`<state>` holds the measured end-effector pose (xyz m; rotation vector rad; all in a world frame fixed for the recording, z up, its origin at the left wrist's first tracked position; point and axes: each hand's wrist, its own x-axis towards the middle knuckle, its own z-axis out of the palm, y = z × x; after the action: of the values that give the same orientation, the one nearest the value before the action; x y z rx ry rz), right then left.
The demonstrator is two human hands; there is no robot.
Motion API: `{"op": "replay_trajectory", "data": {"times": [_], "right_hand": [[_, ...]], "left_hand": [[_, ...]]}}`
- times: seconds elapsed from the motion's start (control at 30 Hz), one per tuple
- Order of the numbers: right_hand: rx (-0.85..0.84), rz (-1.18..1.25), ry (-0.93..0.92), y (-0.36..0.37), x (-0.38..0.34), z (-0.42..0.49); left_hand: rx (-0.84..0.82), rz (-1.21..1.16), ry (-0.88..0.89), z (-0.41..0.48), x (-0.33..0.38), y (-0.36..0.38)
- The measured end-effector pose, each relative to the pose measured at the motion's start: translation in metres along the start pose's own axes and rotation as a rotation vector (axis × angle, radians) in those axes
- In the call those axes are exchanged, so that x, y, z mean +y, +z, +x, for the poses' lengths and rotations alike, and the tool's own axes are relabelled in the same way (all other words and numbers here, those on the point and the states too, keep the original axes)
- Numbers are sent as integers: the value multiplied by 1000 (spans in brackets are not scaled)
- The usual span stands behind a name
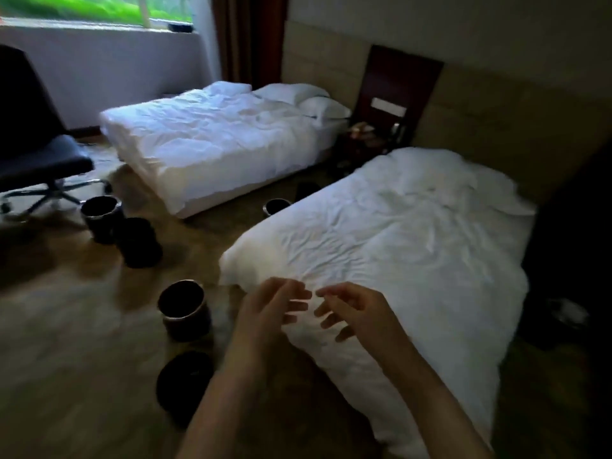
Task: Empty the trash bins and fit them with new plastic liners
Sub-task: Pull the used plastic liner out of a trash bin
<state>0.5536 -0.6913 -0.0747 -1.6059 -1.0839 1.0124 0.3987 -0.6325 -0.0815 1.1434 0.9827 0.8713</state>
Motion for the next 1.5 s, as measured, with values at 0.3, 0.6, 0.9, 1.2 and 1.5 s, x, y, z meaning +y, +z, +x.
{"op": "replay_trajectory", "data": {"times": [0.3,0.6,0.9,1.2,1.5], "right_hand": [[537,29,165,-164,47,-110],[791,155,212,-321,110,-212],[815,313,237,-498,173,-264],[915,366,189,-615,193,-287],[933,328,156,-728,207,-230]], "left_hand": [[-537,48,-42,-5,-38,208],[-764,175,-20,-68,-74,395],[-767,282,-48,-113,-103,587],[-822,301,-69,-110,-108,717],[-878,125,-68,-29,-115,824]]}}
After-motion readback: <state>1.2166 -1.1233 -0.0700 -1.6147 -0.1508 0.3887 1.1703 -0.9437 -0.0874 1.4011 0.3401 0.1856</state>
